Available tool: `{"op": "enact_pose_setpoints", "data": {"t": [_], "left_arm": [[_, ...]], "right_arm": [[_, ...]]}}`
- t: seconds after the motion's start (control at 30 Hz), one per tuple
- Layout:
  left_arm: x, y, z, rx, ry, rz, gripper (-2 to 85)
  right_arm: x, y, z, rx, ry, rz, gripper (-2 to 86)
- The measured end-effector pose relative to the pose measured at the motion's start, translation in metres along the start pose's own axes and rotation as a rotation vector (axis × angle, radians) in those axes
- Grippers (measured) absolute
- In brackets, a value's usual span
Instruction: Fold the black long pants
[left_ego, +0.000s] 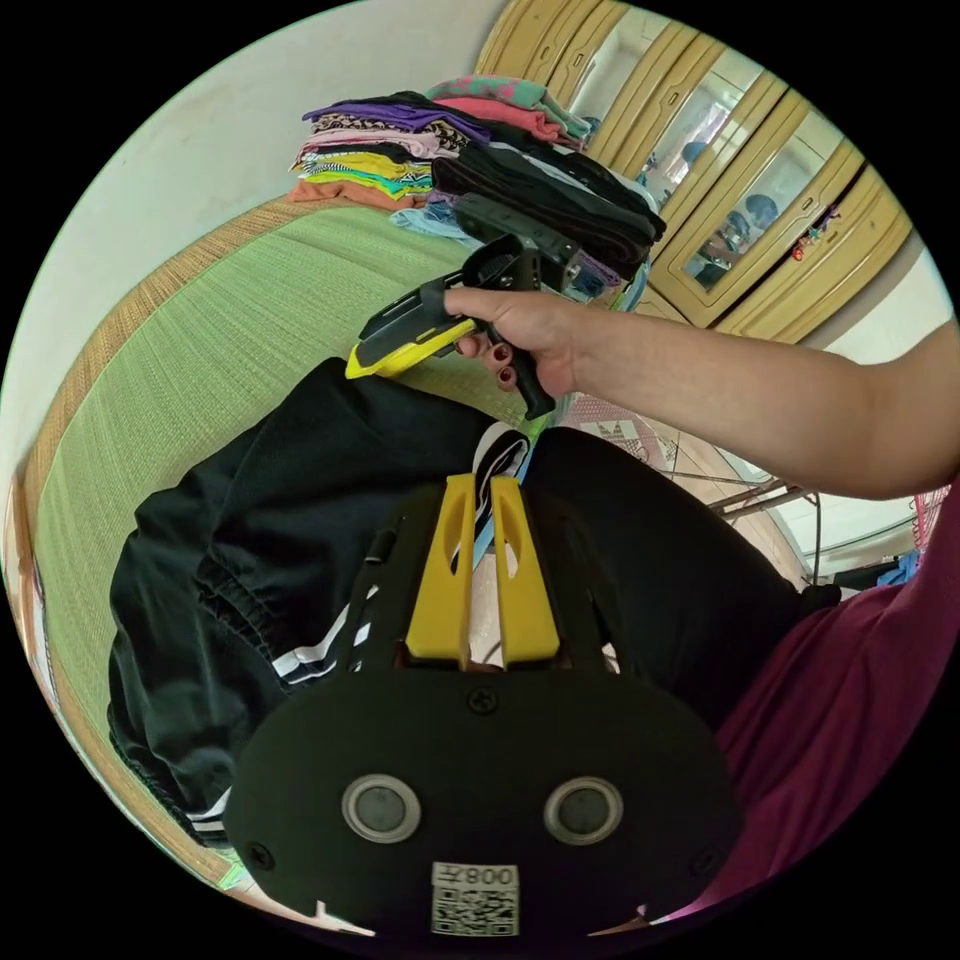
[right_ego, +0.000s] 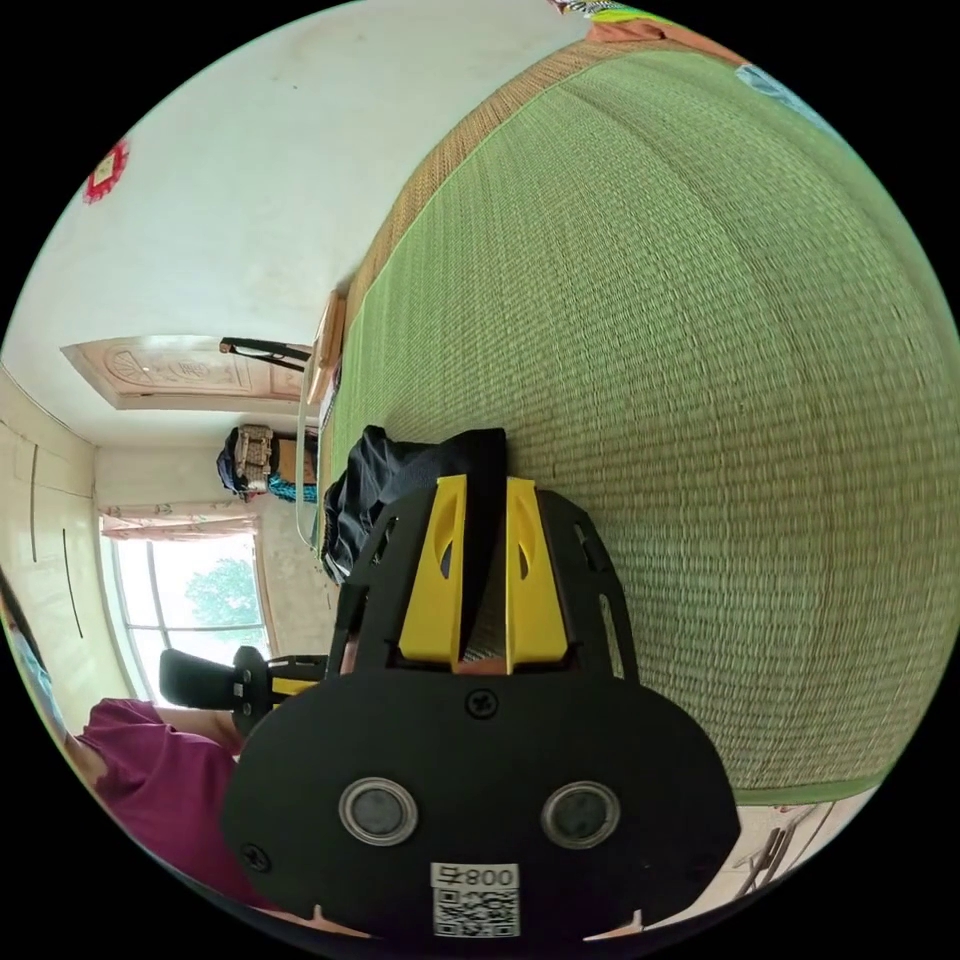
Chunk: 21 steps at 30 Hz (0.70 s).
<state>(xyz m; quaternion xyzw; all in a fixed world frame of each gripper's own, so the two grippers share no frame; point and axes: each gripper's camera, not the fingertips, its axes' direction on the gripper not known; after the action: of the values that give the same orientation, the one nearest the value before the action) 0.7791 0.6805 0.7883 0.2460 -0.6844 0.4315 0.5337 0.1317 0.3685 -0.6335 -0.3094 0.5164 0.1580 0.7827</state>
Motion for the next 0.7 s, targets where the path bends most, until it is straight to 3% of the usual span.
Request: {"op": "enact_pose_setpoints", "data": {"t": [0.23, 0.53, 0.7], "left_arm": [[-0.024, 0.039, -0.016, 0.045, 0.045, -0.029, 2.6], [-0.062, 0.107, -0.039, 0.14, 0.158, -0.042, 2.7], [-0.092, 0.166, -0.063, 0.224, 0.201, -0.092, 2.7]], "right_arm": [[0.002, -0.003, -0.015, 0.002, -0.053, 0.041, 3.0], [-0.017, 0.017, -0.083, 0.14, -0.078, 0.102, 2.1], [-0.064, 0.02, -0.108, 0.195, -0.107, 0.086, 2.1]]}}
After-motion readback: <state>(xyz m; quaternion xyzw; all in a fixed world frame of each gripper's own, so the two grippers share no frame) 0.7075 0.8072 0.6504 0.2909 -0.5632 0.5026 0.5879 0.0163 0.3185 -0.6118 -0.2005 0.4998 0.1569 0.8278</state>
